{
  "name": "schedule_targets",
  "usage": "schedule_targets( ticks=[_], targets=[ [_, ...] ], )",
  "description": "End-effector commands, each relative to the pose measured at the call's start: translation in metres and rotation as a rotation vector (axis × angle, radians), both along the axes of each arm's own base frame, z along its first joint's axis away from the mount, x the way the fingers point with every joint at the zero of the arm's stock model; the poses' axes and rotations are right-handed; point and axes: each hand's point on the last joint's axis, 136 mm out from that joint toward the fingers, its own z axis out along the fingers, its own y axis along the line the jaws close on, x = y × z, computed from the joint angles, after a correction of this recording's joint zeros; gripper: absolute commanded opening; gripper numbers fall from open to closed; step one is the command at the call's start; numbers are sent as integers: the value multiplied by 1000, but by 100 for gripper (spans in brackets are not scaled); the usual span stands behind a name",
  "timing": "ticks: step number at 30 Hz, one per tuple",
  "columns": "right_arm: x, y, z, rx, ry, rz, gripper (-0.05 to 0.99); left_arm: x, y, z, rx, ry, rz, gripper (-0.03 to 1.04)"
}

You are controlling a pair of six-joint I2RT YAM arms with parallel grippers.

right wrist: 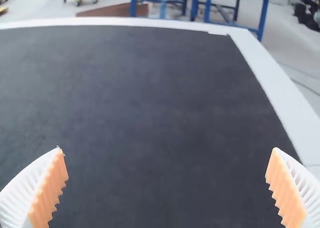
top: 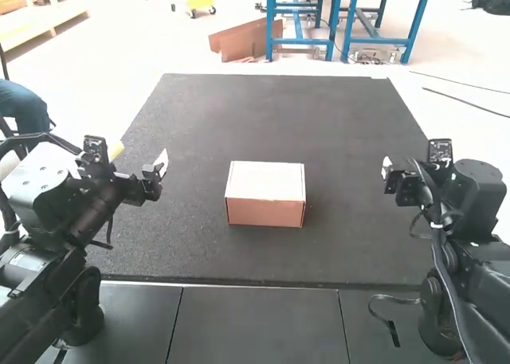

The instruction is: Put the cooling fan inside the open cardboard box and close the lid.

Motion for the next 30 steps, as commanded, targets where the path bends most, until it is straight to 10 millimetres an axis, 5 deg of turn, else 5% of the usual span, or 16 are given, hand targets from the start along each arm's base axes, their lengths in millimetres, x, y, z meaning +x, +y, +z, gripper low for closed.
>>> schedule_targets(
  ticks=[1, 4, 30],
  targets=[
    [-9, 3, 12, 16, -56, 25, 91, 1, 11, -5, -25, 18, 49, 97],
    [-21, 9, 23, 21, -110, 59, 91, 1, 12, -7, -18, 24, 51, 97],
    [-21, -1, 4, -21, -34, 32, 91, 2, 13, -7, 5, 21, 57, 97]
  ],
)
